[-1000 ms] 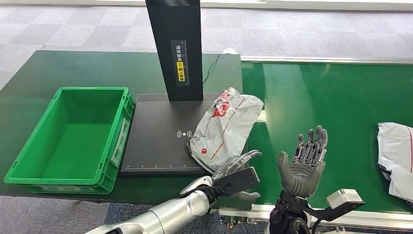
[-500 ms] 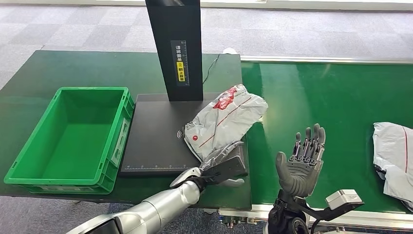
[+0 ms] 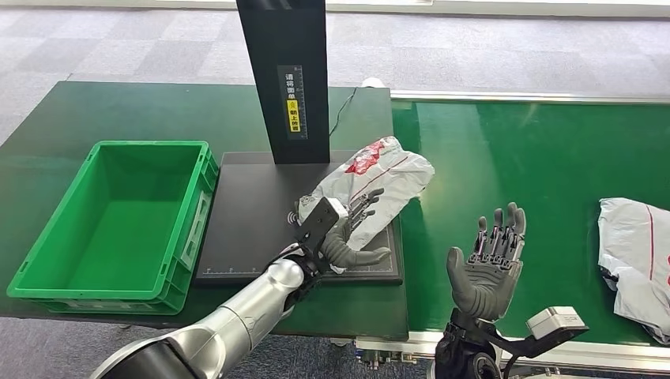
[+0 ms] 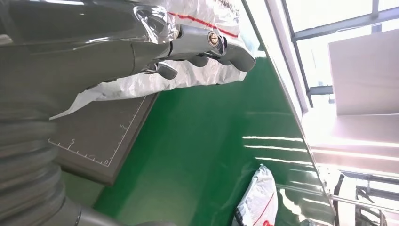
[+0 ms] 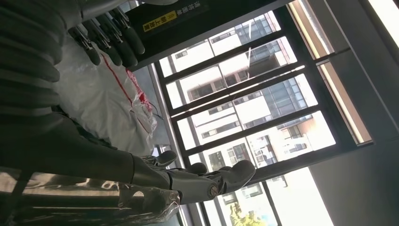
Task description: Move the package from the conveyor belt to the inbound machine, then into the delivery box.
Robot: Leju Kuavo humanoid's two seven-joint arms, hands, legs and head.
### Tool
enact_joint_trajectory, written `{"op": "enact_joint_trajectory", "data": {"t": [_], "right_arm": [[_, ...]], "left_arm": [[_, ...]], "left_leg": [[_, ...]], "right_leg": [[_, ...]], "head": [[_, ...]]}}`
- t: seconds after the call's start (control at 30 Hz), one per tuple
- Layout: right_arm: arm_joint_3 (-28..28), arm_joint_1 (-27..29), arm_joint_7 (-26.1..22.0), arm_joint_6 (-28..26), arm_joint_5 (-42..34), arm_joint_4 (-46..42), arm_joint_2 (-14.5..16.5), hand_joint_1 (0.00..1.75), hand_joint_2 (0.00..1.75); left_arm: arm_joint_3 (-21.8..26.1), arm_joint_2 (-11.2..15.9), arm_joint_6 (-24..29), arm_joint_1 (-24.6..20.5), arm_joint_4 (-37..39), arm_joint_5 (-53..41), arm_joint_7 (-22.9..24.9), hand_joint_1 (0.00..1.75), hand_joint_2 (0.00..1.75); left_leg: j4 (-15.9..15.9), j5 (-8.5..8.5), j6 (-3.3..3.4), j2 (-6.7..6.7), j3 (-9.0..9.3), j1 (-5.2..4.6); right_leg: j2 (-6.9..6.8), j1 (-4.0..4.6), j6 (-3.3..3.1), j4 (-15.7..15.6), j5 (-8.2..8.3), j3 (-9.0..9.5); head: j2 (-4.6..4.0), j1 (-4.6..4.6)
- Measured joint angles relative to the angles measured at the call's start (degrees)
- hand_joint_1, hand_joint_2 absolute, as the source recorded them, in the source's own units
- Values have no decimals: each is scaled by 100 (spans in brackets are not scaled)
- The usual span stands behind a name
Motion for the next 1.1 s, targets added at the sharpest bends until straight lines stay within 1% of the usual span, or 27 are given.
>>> {"op": "enact_joint_trajectory", "data": {"t": [0.13, 0.2, 0.27, 0.33, 0.4, 0.43, 0.47, 0.5, 0.53, 0.57, 0.6, 0.63, 0.67, 0.7, 0.73, 0.77, 0.8, 0.83, 0.9, 1.0, 1.1], "right_arm": [[-1, 0, 0, 1, 0, 15, 0, 0, 175], [-5, 0, 0, 2, -3, 21, -1, 0, 175], [-22, 0, 0, 3, -6, 35, -2, 0, 175], [-56, 1, 1, 21, -7, 59, -2, 0, 175], [-104, 3, 4, 58, -15, 86, -2, 0, 175], [-127, 5, 7, 74, -20, 97, -2, 0, 175], [-146, 7, 8, 82, -23, 105, -2, 0, 175], [-163, 10, 9, 87, -24, 110, -2, 0, 175], [-177, 14, 9, 91, -24, 112, -2, 0, 175], [-191, 19, 9, 92, -24, 112, -2, 0, 175], [-204, 26, 9, 81, -24, 107, -2, 0, 175], [-216, 34, 9, 64, -24, 97, -2, 0, 175], [-227, 41, 9, 42, -23, 83, -2, 0, 175], [-237, 45, 13, 20, -21, 65, -2, 0, 175], [-242, 45, 22, 8, -14, 51, -2, 0, 175], [-245, 41, 32, 2, -5, 42, -2, 0, 175], [-248, 34, 43, 2, 3, 39, -2, 0, 175], [-249, 26, 52, 5, 10, 40, -2, 0, 175], [-251, 11, 57, 14, 19, 41, -2, 0, 175], [-254, -7, 59, 45, 28, 42, -2, 0, 175], [-256, -25, 59, 67, 28, 43, -2, 0, 175]], "left_arm": [[130, 4, -93, 4, -62, 17, -37, 0, 175], [216, 11, -367, 18, -129, 117, -127, 0, 175], [359, 28, -854, 56, -278, 310, -227, 0, 175], [590, 58, -1573, 170, -594, 650, -201, 0, 175], [916, 91, -2420, 365, -1092, 1116, -25, 0, 175], [1089, 105, -2717, 458, -1350, 1287, 85, 0, 175], [1248, 117, -2806, 525, -1572, 1321, 186, 0, 175], [1381, 128, -2727, 570, -1751, 1230, 269, 0, 175], [1476, 138, -2515, 595, -1875, 1029, 326, 0, 175], [1536, 144, -2165, 605, -1951, 702, 361, 0, 175], [1550, 142, -1628, 591, -1966, 195, 421, 0, 175], [1519, 129, -891, 552, -1919, -527, 554, 0, 175], [1427, 99, -5, 492, -1807, -1479, 807, 0, 175], [1262, 59, 892, 408, -1642, -2539, 1192, 0, 175], [1014, 14, 1624, 322, -1450, -3574, 1667, 0, 175], [711, -30, 2081, 248, -1270, -4461, 2149, 0, 175], [376, -62, 2234, 187, -1116, -5118, 2582, 0, 175], [45, -86, 2156, 146, -989, -5527, 2929, 0, 175], [-534, -117, 1719, 102, -774, -5689, 3395, 0, 175], [-1201, -134, 1273, 55, -488, -5570, 3800, 0, 175], [-1694, -135, 986, -38, -239, -5675, 3959, 0, 175]], "left_leg": [[0, 0, 0, 1, 0, 0], [0, 0, 0, 1, 0, 0], [0, 0, 0, 1, 0, 0], [0, 0, 0, 1, 0, 0], [0, 0, 0, 3, 0, 0], [0, 0, 0, 3, 0, 0], [0, 0, 0, 3, 0, 0], [0, 0, 0, 3, 0, 0], [0, 0, 0, 2, 1, 0], [0, 0, 0, 2, 1, 0], [0, 0, 0, 1, 1, 0], [0, 0, 0, 1, 2, 0], [1, 1, 0, 2, 2, -1], [2, 1, 1, 1, 2, -1], [3, 2, 2, 1, 1, -2], [4, 2, 2, 0, 1, -3], [4, 1, 3, 0, 0, -4], [3, 1, 3, 2, 0, -5], [3, -2, 3, 10, -1, -6], [3, -3, 3, 14, -2, -4], [1, -3, 3, 14, -2, -2]], "right_leg": [[1, 0, 0, 0, 0, -1], [0, 0, 0, 0, 0, -1], [1, 0, 0, 0, 0, -1], [2, 0, 0, 0, 0, -1], [3, 0, 0, 0, 0, -2], [3, 0, 0, 0, 0, -2], [3, 0, 0, 0, 0, -3], [2, 0, 0, 0, 0, -4], [2, 0, 0, 0, 0, -4], [2, 0, 0, 0, 0, -4], [1, 0, 0, -1, 0, -4], [1, 0, 0, -1, 0, -4], [1, -1, 1, -1, 1, -4], [1, -1, 2, -1, 2, -3], [1, -3, 3, -1, 3, -3], [1, -4, 5, -1, 3, -2], [1, -6, 5, -1, 4, -1], [4, -7, 5, -1, 4, -1], [12, -9, 6, -1, 4, -5], [17, -7, 5, -1, 4, -9], [16, -4, 5, -1, 4, -8]], "head": [[0, 1], [0, 1], [0, 0], [0, -1], [0, -1], [0, -1], [0, -1], [0, -2], [0, -1], [0, -1], [0, -1], [0, 0], [0, -2], [0, -2], [0, -2], [0, -3], [0, -2], [0, -2], [0, -2], [0, -2], [0, -3]]}}
